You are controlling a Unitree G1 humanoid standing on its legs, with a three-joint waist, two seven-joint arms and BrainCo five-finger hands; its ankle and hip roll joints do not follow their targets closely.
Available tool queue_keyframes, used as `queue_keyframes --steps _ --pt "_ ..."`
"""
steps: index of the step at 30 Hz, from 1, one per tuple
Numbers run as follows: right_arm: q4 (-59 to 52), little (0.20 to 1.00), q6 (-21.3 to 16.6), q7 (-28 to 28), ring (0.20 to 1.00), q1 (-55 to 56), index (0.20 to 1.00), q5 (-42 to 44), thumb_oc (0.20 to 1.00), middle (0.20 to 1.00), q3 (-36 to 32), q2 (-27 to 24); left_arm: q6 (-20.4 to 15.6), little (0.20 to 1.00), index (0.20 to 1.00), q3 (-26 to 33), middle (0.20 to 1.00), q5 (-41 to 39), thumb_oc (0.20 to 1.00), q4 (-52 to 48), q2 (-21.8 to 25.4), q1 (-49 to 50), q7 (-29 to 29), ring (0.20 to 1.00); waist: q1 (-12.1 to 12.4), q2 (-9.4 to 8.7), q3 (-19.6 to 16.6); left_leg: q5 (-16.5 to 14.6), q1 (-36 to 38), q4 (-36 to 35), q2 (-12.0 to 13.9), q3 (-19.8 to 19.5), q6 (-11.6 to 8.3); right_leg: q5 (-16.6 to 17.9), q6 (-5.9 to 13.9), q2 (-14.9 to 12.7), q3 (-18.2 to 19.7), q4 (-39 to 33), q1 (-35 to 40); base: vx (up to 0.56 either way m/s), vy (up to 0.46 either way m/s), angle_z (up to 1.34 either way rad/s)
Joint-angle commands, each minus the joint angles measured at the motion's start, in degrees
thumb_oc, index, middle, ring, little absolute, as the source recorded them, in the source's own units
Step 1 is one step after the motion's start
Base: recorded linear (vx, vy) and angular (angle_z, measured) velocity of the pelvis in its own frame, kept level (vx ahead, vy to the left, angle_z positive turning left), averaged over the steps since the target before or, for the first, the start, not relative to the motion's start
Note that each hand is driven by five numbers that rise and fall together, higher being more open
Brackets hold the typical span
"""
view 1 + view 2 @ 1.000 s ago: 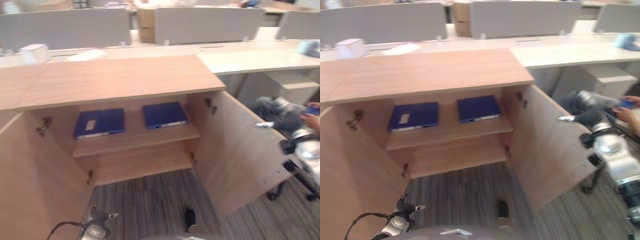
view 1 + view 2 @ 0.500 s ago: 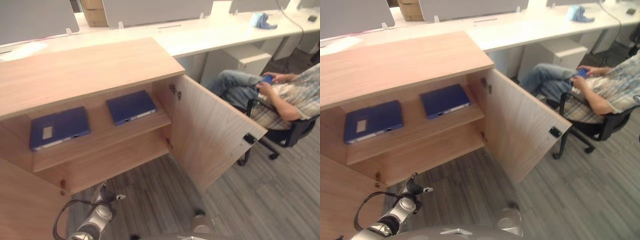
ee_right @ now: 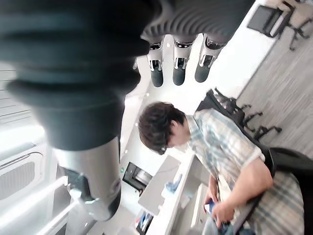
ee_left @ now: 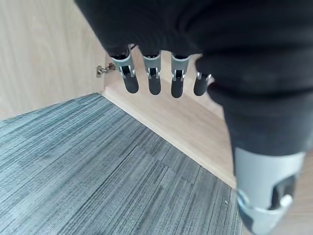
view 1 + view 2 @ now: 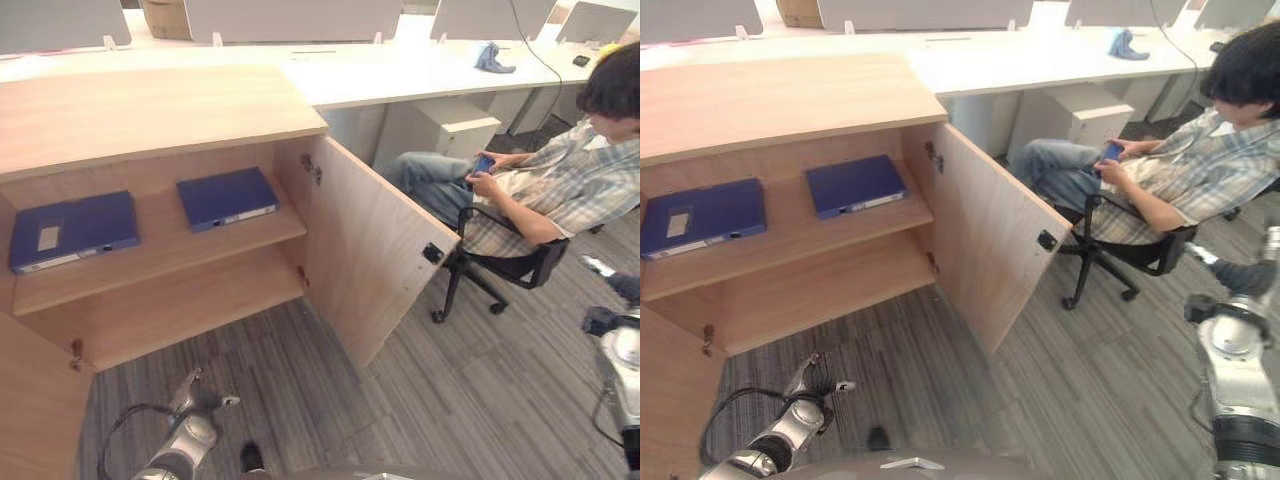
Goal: Put the empty folder in the office cabinet
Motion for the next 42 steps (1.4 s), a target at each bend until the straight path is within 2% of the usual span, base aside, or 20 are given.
queue_keyframes --steps 1,3,6,10,13,14,15,16,17,18,20,21,23,26,30,31,36,37,40,42 --pt "-0.4 1.000 -1.4 2.6 1.000 -1.9 1.000 2.9 1.000 1.000 1.2 0.8 -1.6 1.000 1.000 3.5 1.000 -2.4 1.000 -0.6 1.8 -1.5 2.2 1.000 0.6 0.23 -0.1 -6.3 -1.4 -0.3 -1.2 1.9 -0.10 -2.2 -1.66 3.8 2.8 4.7 -2.1 -0.11 -0.187 -0.24" --pt "-0.9 1.000 -1.3 3.9 1.000 -1.8 1.000 3.3 1.000 1.000 2.6 1.6 -1.7 1.000 1.000 3.9 1.000 -2.7 1.000 -0.6 1.8 -1.1 2.0 1.000 0.7 0.59 -0.1 -5.5 -1.8 -0.4 -0.5 2.2 -0.41 -2.4 -2.28 4.9 3.1 3.4 -1.9 -0.10 -0.118 -0.17" --pt "-2.0 1.000 -2.1 9.6 1.000 -0.6 1.000 6.0 1.000 1.000 6.0 1.3 -2.5 1.000 1.000 4.2 1.000 -2.2 1.000 -1.7 1.9 0.2 1.3 1.000 1.3 1.17 0.7 -3.3 -3.3 0.3 1.0 1.9 -1.61 -3.7 -4.00 7.6 2.8 0.5 -0.5 -0.10 -0.114 -0.04" --pt "-1.9 1.000 -2.3 14.1 1.000 -0.4 1.000 8.7 1.000 1.000 9.8 0.3 -3.0 1.000 1.000 5.1 1.000 -3.2 1.000 -2.0 1.7 1.2 0.6 1.000 1.9 1.40 1.6 -1.7 -4.1 0.7 1.9 1.1 -2.72 -3.8 -4.90 9.0 2.4 -1.0 0.1 -0.10 -0.109 0.00" --pt "-1.8 1.000 -2.1 17.6 1.000 -0.5 1.000 10.6 1.000 1.000 12.6 -1.1 -3.5 1.000 1.000 5.3 1.000 -3.6 1.000 -2.8 1.5 1.6 -0.1 1.000 2.6 1.25 2.8 -1.9 -6.6 3.7 1.7 -2.8 -3.49 -3.1 -5.66 9.8 1.9 -2.0 -0.1 -0.09 -0.067 0.01" --pt "-1.8 1.000 -2.1 17.6 1.000 -0.5 1.000 10.6 1.000 1.000 12.6 -1.1 -3.5 1.000 1.000 5.3 1.000 -3.6 1.000 -2.8 1.5 1.6 -0.1 1.000 2.6 1.25 2.8 -1.9 -6.6 3.7 1.7 -2.8 -3.49 -3.1 -5.66 9.8 1.9 -2.0 -0.1 -0.12 -0.037 0.03" --pt "-1.9 1.000 -1.9 18.3 1.000 -0.9 1.000 10.8 1.000 1.000 13.6 -1.6 -3.8 1.000 1.000 5.2 1.000 -4.0 1.000 -3.1 1.4 1.6 -0.4 1.000 2.7 1.00 3.6 -3.1 -7.3 5.6 1.6 -3.5 -3.77 -2.9 -5.81 9.4 1.5 -1.7 -0.6 -0.21 -0.014 0.16" --pt "-1.9 1.000 -2.3 18.8 1.000 -2.1 1.000 12.9 1.000 1.000 14.9 -1.2 -4.1 1.000 1.000 4.9 1.000 -4.1 1.000 -3.0 1.2 1.5 -0.6 1.000 2.6 0.39 4.4 -6.6 -7.6 10.3 1.5 -4.5 -3.61 -1.5 -6.03 8.4 1.0 -1.2 -2.4 -0.21 -0.014 0.16" --pt "-1.9 1.000 -2.3 18.8 1.000 -2.1 1.000 12.9 1.000 1.000 14.9 -1.2 -4.1 1.000 1.000 4.9 1.000 -4.1 1.000 -3.0 1.2 1.5 -0.6 1.000 2.6 0.39 4.4 -6.6 -7.6 10.3 1.5 -4.5 -3.61 -1.5 -6.03 8.4 1.0 -1.2 -2.4 -0.20 0.014 0.16" --pt "-0.9 1.000 -2.7 20.1 1.000 -3.8 1.000 14.4 1.000 1.000 16.9 -0.4 -4.5 1.000 1.000 4.2 1.000 -3.8 1.000 -2.5 0.7 2.0 -0.8 1.000 2.7 0.12 4.6 -10.4 -6.2 13.1 0.7 -7.9 -3.40 -0.9 -6.01 8.0 1.4 -1.1 -3.2 -0.05 0.016 0.05" --pt "-0.4 1.000 -2.7 20.3 1.000 -4.8 1.000 15.3 1.000 1.000 17.5 0.2 -4.5 1.000 1.000 4.1 1.000 -4.2 1.000 -1.9 0.4 1.9 -0.9 1.000 2.4 0.57 4.1 -10.8 -4.8 11.8 0.9 -8.6 -3.36 -0.8 -5.81 8.3 1.3 -1.3 -3.7 -0.01 0.077 0.03" --pt "-0.4 1.000 -3.0 21.3 1.000 -7.1 1.000 16.3 1.000 1.000 20.0 1.6 -4.6 1.000 1.000 3.4 1.000 -4.5 1.000 -1.7 -0.4 2.4 -1.1 1.000 2.7 2.09 3.2 -10.3 -2.1 7.5 0.6 -10.0 -3.23 -0.7 -5.44 9.1 1.5 -1.8 -3.7 0.05 0.139 -0.07" --pt "-1.0 1.000 -3.9 21.6 1.000 -9.3 1.000 17.3 1.000 1.000 22.3 3.0 -5.1 1.000 1.000 2.7 1.000 -4.2 1.000 -2.7 -0.6 3.2 -1.6 1.000 3.0 3.15 1.8 -9.4 -0.7 3.8 0.4 -9.2 -3.27 -0.4 -5.29 9.2 1.1 -2.1 -3.9 0.07 0.168 0.33" --pt "-0.5 1.000 -5.1 20.2 1.000 -22.5 1.000 18.1 1.000 1.000 33.4 9.4 -5.1 1.000 1.000 0.7 1.000 -4.2 1.000 -5.0 0.1 4.8 -1.1 1.000 5.2 3.83 0.3 -8.5 2.7 -0.1 0.0 -8.9 -3.57 -0.1 -5.15 8.4 0.2 -3.1 -2.4 0.07 0.145 0.41" --pt "1.0 1.000 -5.6 20.4 1.000 -30.5 1.000 18.8 1.000 1.000 38.9 13.4 -5.2 1.000 1.000 -0.2 1.000 -4.5 1.000 -4.8 0.2 4.7 -0.5 1.000 6.5 3.75 0.2 -8.2 2.7 -0.4 -0.2 -9.3 -3.53 0.3 -5.12 7.9 0.0 -3.4 -2.3 0.02 0.065 0.14" --pt "3.0 1.000 -6.5 20.2 1.000 -37.2 1.000 20.5 1.000 1.000 43.1 17.9 -5.3 1.000 1.000 -1.9 1.000 -4.6 1.000 -4.5 0.4 4.1 0.3 1.000 8.3 3.50 0.4 -8.1 2.7 -0.4 -0.2 -9.5 -3.57 0.4 -5.09 7.7 -0.2 -3.4 -2.0 0.01 0.033 0.14" --pt "6.4 1.000 -7.1 19.1 1.000 -46.7 1.000 21.4 1.000 1.000 48.4 29.5 -5.4 1.000 1.000 -5.4 1.000 -4.4 1.000 -4.9 0.8 2.7 1.6 1.000 12.3 2.71 0.1 -7.8 2.2 -0.4 -1.0 -11.1 -3.45 0.8 -5.03 7.1 -2.1 -3.8 -1.2 0.03 0.023 0.26" --pt "6.5 1.000 -7.2 19.1 1.000 -46.8 1.000 21.4 1.000 1.000 48.4 29.5 -5.4 1.000 1.000 -5.4 1.000 -4.4 1.000 -4.9 0.8 2.7 1.6 1.000 12.3 2.67 0.1 -7.7 2.2 -0.4 -1.0 -11.2 -3.45 0.7 -5.03 7.1 -2.1 -3.8 -1.2 0.02 0.019 0.35" --pt "7.8 1.000 -6.2 20.4 1.000 -50.3 1.000 22.7 1.000 1.000 51.2 36.4 -5.6 1.000 1.000 -7.8 1.000 -3.8 1.000 -5.3 1.2 1.0 2.1 1.000 15.4 2.24 0.4 -7.4 1.4 -0.4 -1.6 -13.1 -3.56 0.7 -4.92 6.5 -4.2 -3.6 -0.8 0.01 0.011 0.35" --pt "5.8 1.000 -5.6 21.7 1.000 -52.1 1.000 21.8 1.000 1.000 53.3 37.0 -5.6 1.000 1.000 -9.2 1.000 -2.7 1.000 -5.7 1.8 0.1 1.8 1.000 16.6 1.88 0.3 -7.2 0.8 -0.4 -1.9 -14.5 -3.60 0.5 -4.93 6.2 -5.6 -3.4 -0.6 0.02 -0.003 0.48"
